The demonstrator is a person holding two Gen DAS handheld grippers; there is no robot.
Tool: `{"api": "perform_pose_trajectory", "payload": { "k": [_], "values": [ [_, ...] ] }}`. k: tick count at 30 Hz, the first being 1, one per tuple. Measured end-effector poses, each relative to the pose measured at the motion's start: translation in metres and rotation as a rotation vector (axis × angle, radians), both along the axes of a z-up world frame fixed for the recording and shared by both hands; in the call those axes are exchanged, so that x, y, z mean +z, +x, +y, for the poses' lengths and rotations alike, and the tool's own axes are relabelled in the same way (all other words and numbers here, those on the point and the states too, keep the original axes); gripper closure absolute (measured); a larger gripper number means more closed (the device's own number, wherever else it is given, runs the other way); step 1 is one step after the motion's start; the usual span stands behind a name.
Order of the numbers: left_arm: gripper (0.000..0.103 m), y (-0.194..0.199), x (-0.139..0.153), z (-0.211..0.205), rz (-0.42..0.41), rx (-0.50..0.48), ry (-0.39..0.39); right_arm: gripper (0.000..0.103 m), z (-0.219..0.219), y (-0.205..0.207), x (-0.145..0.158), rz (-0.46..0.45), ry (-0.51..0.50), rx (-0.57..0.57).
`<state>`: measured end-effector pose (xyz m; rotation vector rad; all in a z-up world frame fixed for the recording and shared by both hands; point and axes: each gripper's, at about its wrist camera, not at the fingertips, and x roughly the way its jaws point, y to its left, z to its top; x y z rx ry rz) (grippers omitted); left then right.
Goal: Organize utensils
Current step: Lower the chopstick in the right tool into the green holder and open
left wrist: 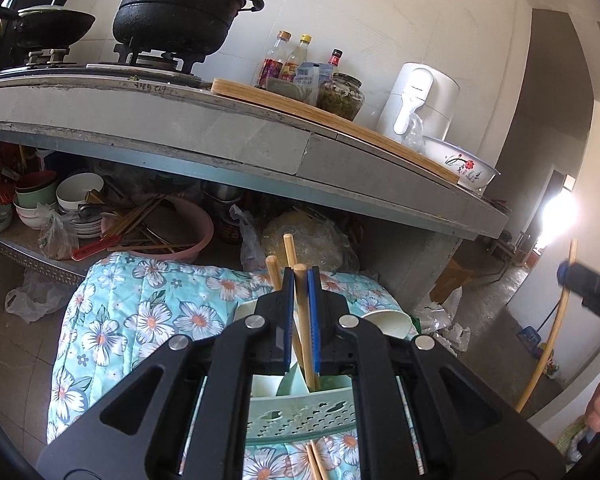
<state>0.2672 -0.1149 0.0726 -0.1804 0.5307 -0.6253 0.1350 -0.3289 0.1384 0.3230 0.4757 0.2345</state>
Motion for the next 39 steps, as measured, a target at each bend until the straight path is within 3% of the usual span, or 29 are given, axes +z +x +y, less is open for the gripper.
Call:
{"api": "perform_pose_trajectory", "payload": {
  "k": [8,15,19,25,39],
  "values": [
    [0.096,0.002,-0.002,0.006,0.020,-0.002,-0.002,0.096,0.020,0.040,0.050,-0.174,-0.042,-0.004],
    [0.095,0.003,-0.003,0.015,0.035,-0.018,-0.015,0.096,0.032,0.066,0.063,-0.261,-0.079,-0.009],
    [0.079,0.000,-0.001,0.022,0.024,-0.010,-0.020,0.096,0.037,0.083,0.058,-0.258,-0.083,-0.002],
    [0.067,-0.009,0.004,0.041,0.006,0.008,-0.045,0.096,0.052,0.099,0.043,-0.246,-0.160,0.006],
    [0.064,-0.035,-0.017,0.094,0.051,0.060,-0.067,0.096,0.101,0.108,0.001,-0.187,-0.392,0.108]
  ]
}}
